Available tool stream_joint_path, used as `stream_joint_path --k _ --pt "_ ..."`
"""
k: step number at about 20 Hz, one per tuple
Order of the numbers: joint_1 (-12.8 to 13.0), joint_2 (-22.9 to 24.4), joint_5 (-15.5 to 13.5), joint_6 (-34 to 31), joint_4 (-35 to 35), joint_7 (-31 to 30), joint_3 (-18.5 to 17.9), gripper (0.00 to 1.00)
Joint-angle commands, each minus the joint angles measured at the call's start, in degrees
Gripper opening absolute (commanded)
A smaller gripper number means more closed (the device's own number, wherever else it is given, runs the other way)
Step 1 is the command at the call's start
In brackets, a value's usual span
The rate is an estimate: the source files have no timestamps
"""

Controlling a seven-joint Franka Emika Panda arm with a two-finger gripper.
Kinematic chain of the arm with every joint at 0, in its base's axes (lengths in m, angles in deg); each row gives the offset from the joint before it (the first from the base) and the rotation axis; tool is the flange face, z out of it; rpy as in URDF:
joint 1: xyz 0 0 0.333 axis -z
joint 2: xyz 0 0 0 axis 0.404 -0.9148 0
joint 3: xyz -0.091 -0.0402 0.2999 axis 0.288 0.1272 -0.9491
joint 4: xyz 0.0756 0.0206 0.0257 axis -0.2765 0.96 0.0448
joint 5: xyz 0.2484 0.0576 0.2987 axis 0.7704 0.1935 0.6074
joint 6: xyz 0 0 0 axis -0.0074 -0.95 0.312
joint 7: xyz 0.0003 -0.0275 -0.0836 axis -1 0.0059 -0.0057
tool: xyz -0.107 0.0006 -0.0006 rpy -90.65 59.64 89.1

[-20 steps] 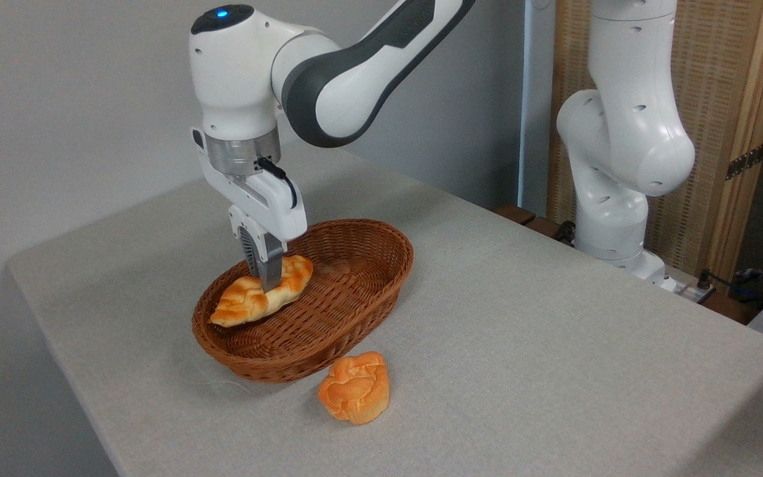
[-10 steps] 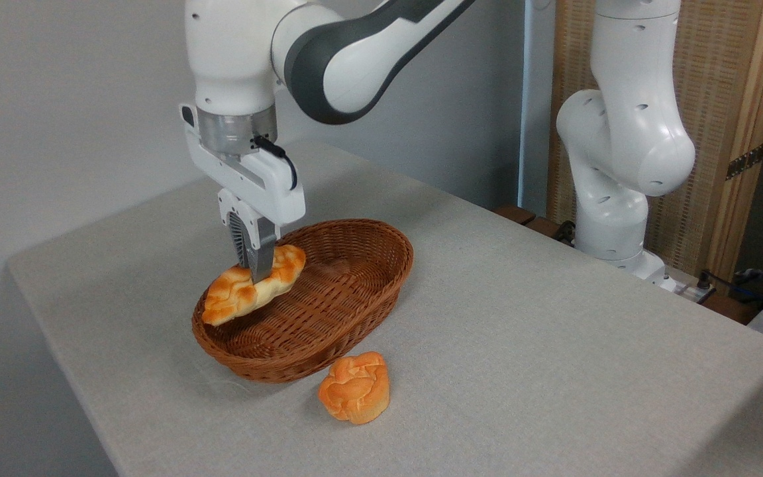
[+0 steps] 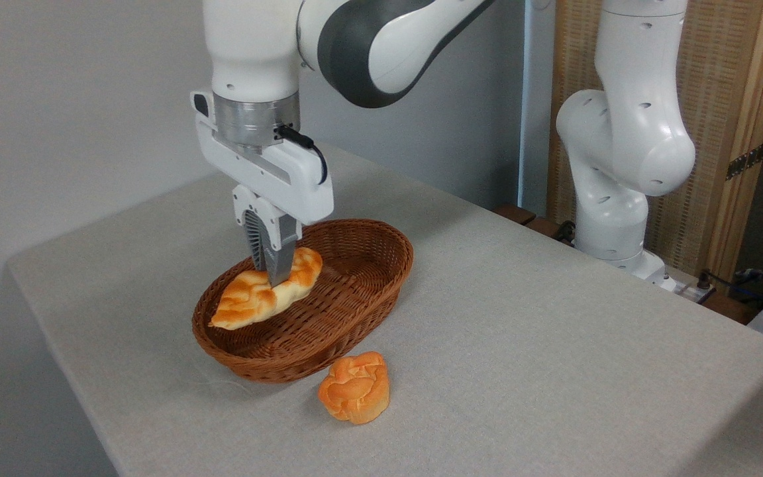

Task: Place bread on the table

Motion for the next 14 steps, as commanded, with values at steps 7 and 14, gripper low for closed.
stream_joint_path --k 7,14 --pt "0.4 1.64 1.63 -7.18 -0.29 11.93 -9.63 0.07" --pt "0.31 1.55 6.56 -8.15 -0.2 16.5 -14.11 0.09"
